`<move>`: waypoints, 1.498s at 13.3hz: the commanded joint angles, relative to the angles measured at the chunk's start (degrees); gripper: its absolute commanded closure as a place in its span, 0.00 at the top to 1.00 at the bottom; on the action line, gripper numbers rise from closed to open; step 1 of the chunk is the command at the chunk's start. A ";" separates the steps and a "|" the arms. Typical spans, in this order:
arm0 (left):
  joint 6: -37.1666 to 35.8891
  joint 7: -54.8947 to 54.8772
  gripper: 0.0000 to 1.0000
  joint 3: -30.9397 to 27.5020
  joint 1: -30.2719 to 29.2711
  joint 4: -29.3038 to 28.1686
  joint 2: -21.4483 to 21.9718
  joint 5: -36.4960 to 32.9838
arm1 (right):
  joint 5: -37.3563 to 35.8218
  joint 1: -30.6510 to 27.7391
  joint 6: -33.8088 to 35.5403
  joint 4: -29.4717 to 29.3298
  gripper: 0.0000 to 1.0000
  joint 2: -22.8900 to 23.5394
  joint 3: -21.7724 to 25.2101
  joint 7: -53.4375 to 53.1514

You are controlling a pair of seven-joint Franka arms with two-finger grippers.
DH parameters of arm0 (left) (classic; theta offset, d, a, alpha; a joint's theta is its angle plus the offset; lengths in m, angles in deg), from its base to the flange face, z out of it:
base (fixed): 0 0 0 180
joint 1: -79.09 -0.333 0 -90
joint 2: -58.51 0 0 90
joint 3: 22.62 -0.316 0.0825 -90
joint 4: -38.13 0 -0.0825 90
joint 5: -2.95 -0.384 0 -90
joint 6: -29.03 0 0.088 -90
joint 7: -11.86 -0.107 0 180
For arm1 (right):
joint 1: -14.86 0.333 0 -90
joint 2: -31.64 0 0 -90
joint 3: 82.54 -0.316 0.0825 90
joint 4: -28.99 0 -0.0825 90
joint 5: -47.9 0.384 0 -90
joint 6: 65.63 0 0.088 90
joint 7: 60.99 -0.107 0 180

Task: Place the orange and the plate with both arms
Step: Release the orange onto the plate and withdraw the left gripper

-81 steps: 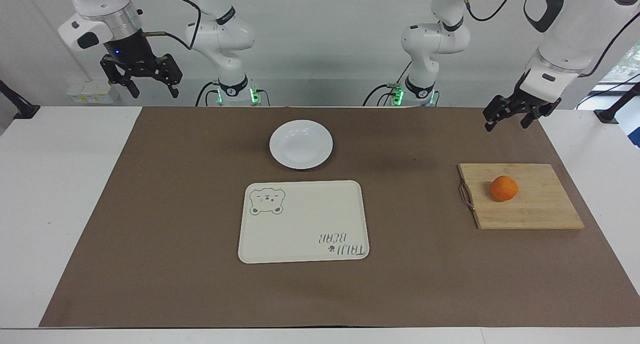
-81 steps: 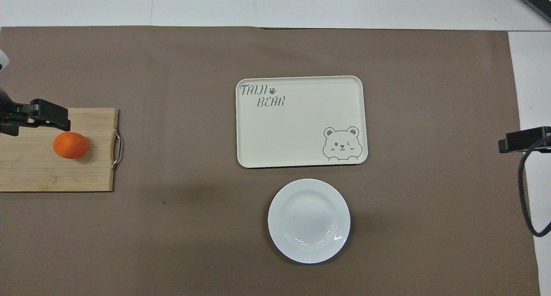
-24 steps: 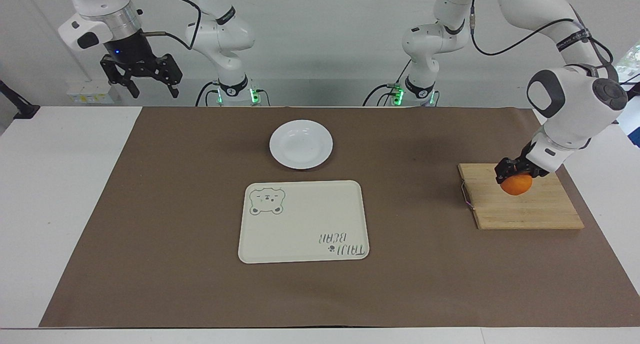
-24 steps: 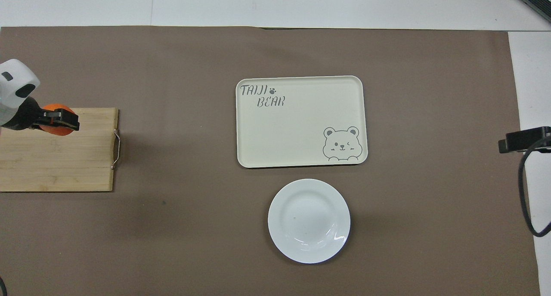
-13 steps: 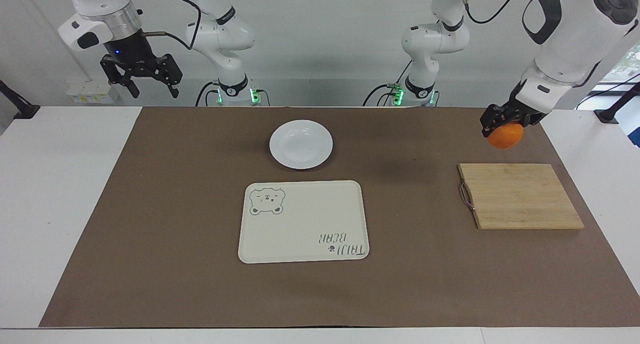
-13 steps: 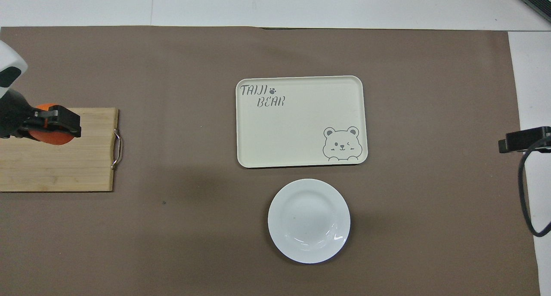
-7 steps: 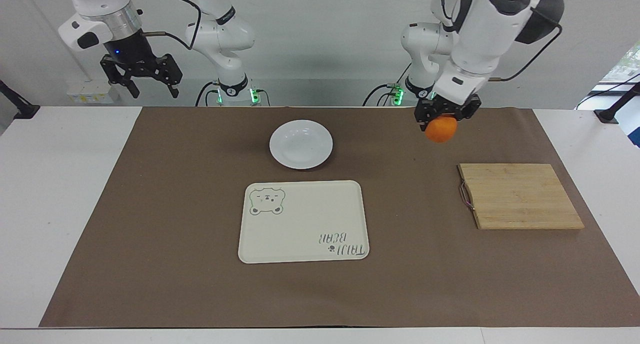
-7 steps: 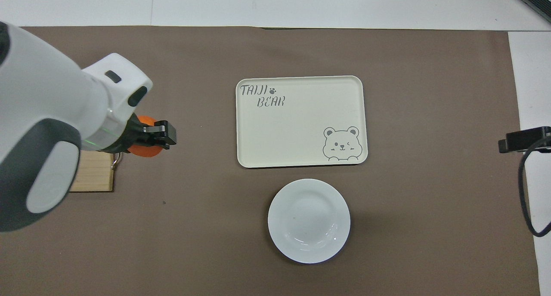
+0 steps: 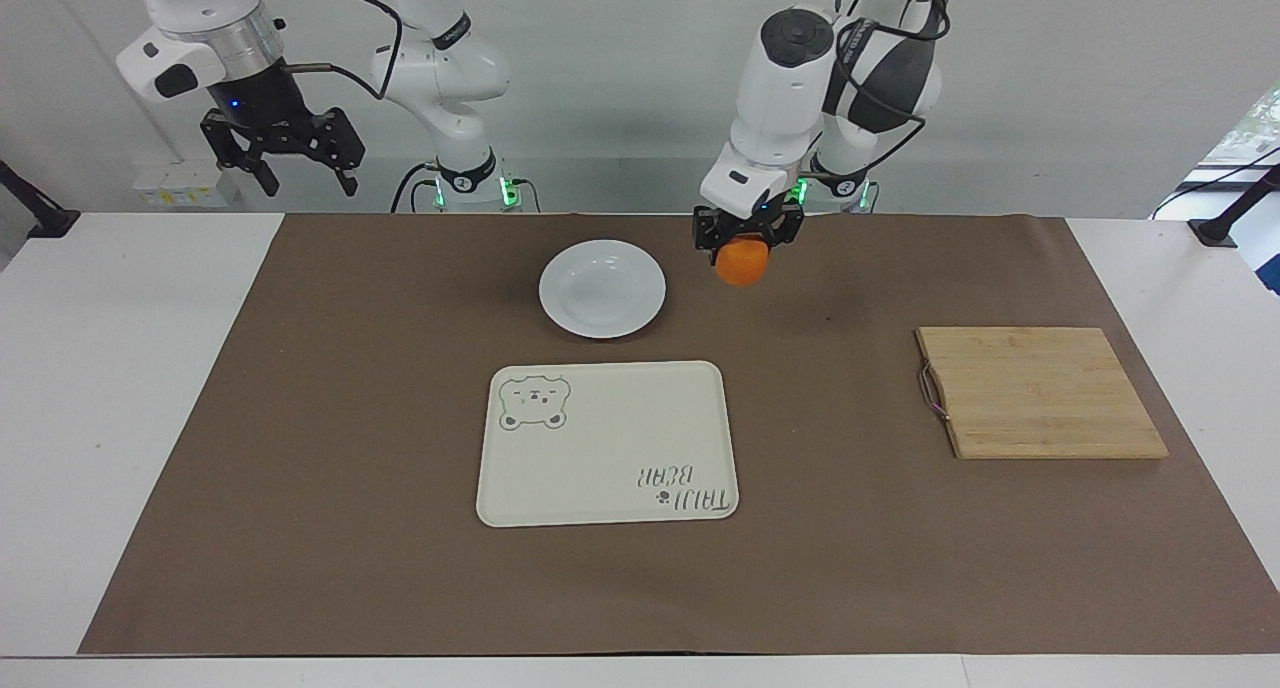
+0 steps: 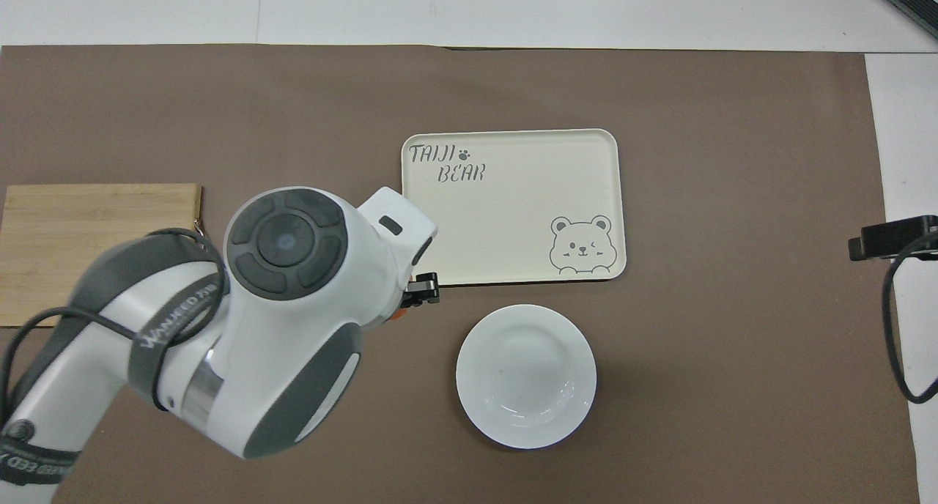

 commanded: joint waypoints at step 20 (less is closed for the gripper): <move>32.17 31.81 1.00 -1.91 18.17 -11.14 -9.74 -0.12 | -0.70 -0.45 -0.71 0.83 1.00 -0.65 -0.46 -0.01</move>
